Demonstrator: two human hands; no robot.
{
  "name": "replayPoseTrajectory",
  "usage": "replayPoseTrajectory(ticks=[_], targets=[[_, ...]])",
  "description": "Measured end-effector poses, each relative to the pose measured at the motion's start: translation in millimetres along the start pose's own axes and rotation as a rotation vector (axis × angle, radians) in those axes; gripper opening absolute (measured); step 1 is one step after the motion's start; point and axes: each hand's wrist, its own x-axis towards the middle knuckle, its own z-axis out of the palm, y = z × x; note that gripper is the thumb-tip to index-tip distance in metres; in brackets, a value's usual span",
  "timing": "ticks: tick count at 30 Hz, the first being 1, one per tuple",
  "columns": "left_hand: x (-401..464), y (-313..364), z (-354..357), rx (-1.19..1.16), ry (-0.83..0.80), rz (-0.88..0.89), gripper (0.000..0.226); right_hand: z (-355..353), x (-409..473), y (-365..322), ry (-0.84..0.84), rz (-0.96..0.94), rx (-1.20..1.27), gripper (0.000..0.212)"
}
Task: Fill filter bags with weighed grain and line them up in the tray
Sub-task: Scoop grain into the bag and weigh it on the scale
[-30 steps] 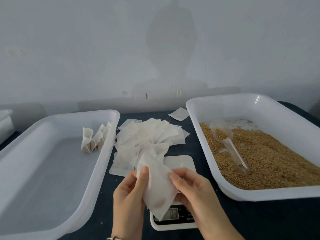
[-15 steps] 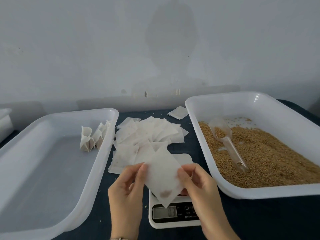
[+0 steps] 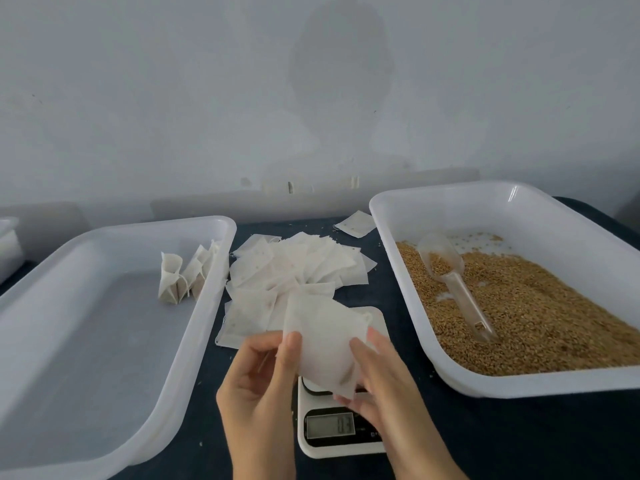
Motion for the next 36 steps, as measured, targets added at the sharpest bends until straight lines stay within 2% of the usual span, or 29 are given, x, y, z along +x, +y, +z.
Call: replayPoseTrajectory(ticks=[3,7,8,9,11,13,14,16,18,21,28,31,34,36], targets=[[3.5,-1.4,-3.4,-0.066,0.038,-0.113,0.022,-3.5,0.5,-0.1,-0.034,0.130,0.081,0.016],[6.9,-8.4,-9.6,0.015,0.034,-0.165,0.010,-7.2,-0.4,0.7,-0.026,-0.003,-0.006,0.024],[7.4,-10.2,-10.3,0.114,0.058,-0.134,0.012,-8.0,-0.8,-0.1,-0.026,-0.027,-0.024,0.022],[7.0,-11.9,-10.8,0.238,0.085,-0.067,0.024,-8.7,-0.9,-0.7,-0.024,-0.047,-0.045,0.020],[3.7,-8.4,-10.4,0.432,0.097,0.147,0.038,-10.4,-0.2,-0.4,-0.020,-0.071,-0.074,0.016],[-1.3,1.2,-8.9,0.567,-0.024,0.339,0.025,-9.5,-1.5,-0.1,-0.018,-0.091,-0.093,0.014],[-3.8,6.0,-6.7,0.591,-0.115,0.357,0.015,-8.0,-2.7,-0.2,-0.021,-0.111,-0.114,0.015],[-7.1,10.9,0.0,0.581,-0.279,0.280,0.013,-4.7,-4.8,0.2,-0.019,-0.168,-0.179,0.020],[-8.0,9.2,4.7,0.586,-0.343,0.204,0.016,-3.5,-6.1,0.2,0.005,-0.229,-0.258,0.013],[-4.9,4.5,4.7,0.633,-0.316,0.172,0.017,-5.1,-10.6,-3.7,-0.026,-0.307,-0.433,0.014],[-4.2,8.0,1.2,0.661,-0.421,0.134,0.017,-10.6,-15.6,-30.3,-0.069,-0.373,-0.831,0.015],[-4.8,9.1,0.9,0.653,-0.401,0.125,0.019,-8.1,-17.0,-37.2,-0.089,-0.402,-0.948,0.013],[-3.7,11.1,-1.9,0.652,-0.383,0.107,0.019,-7.3,-18.1,-42.2,0.006,-0.493,-1.032,0.008],[-4.7,12.8,-2.5,0.662,-0.400,0.107,0.026,-7.9,-17.6,-44.8,0.079,-0.569,-1.063,0.014]])
